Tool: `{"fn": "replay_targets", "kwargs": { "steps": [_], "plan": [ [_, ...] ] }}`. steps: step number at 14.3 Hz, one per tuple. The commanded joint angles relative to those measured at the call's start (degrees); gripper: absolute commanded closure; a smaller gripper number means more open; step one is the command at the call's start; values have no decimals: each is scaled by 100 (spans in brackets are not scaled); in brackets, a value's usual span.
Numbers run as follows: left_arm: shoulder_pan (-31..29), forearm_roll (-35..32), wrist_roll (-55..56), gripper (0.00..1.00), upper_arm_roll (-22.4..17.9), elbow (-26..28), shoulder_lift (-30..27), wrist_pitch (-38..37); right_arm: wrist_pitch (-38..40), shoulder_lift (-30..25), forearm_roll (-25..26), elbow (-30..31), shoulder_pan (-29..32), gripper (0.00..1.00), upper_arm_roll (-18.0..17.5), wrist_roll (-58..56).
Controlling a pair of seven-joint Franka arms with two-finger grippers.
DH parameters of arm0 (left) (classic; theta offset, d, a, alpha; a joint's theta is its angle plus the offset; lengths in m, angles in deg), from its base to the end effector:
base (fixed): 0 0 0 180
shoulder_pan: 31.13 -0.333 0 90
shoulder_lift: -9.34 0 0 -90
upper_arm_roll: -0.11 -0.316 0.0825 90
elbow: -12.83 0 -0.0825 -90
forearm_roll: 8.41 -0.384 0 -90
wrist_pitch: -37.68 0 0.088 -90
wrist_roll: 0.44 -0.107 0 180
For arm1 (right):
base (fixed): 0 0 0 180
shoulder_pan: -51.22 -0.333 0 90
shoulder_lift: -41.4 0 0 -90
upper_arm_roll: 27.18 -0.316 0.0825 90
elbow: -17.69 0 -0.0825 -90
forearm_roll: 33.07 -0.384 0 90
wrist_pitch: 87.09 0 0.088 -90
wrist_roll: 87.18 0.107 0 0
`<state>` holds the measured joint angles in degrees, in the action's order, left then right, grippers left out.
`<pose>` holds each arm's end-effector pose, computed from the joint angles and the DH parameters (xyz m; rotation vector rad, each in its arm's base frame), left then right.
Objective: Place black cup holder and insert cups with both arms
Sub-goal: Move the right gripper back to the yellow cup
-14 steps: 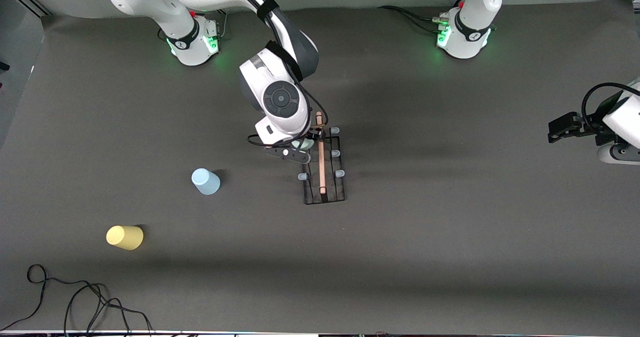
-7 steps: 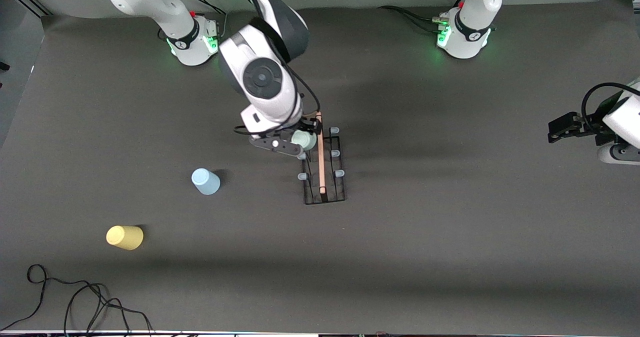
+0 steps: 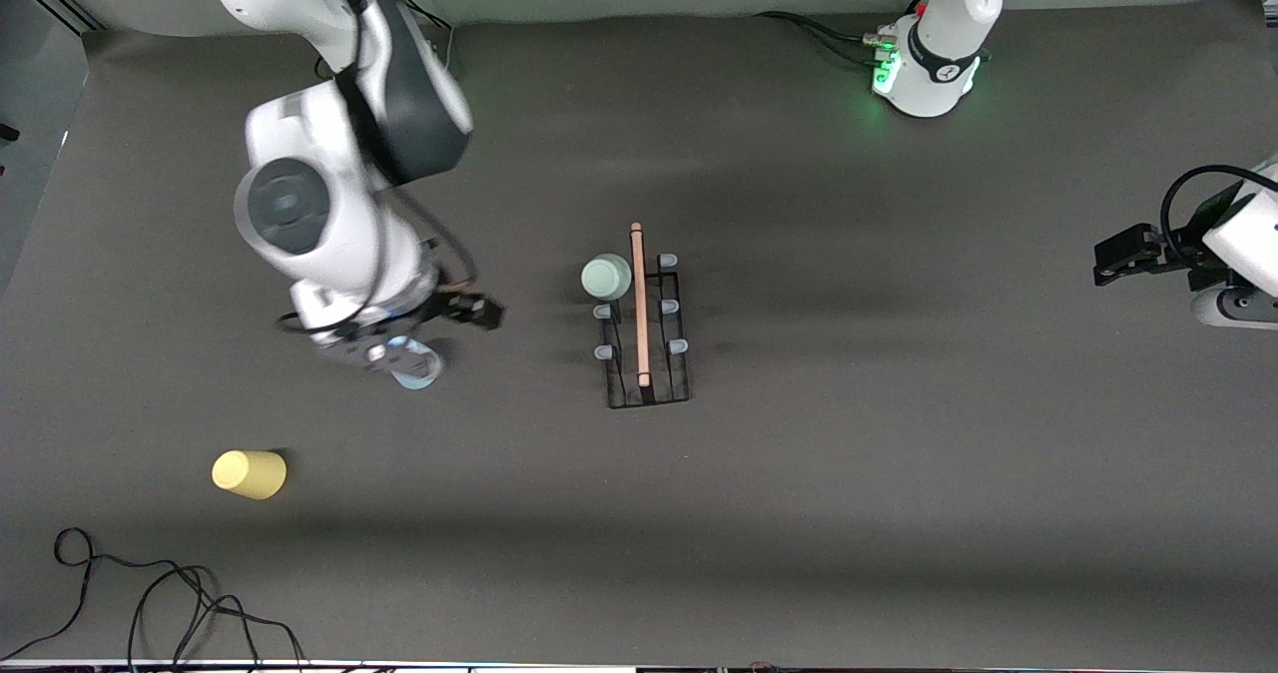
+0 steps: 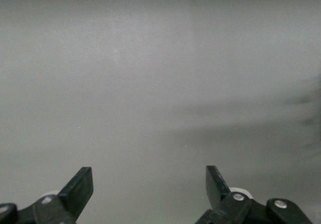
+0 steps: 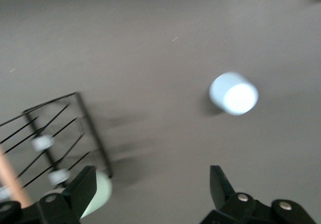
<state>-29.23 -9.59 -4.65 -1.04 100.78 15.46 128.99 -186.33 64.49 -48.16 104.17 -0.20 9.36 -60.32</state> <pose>0.5873 -0.0061 0.5824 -3.1164 0.1366 0.0762 0.6043 0.2441 0.4607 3.0990 -0.3704 -0.1563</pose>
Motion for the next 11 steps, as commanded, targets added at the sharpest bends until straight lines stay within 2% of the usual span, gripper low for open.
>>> {"fn": "replay_targets", "kwargs": {
  "steps": [1,5,7,11],
  "plan": [
    [47,12,35,0,-25,-68,4,27,-278,64,102,245,-87,0,554,-898],
    [21,188,-62,0,-25,-68,-14,132,-1252,55,129,1062,79,0,1082,-2130],
    [38,188,-70,0,-25,-59,-23,194,-1727,108,77,1361,473,0,1083,-2718],
    [-6,188,-334,0,-25,-59,-23,220,-1932,363,32,1337,1159,0,1065,-3492]
  ]
}}
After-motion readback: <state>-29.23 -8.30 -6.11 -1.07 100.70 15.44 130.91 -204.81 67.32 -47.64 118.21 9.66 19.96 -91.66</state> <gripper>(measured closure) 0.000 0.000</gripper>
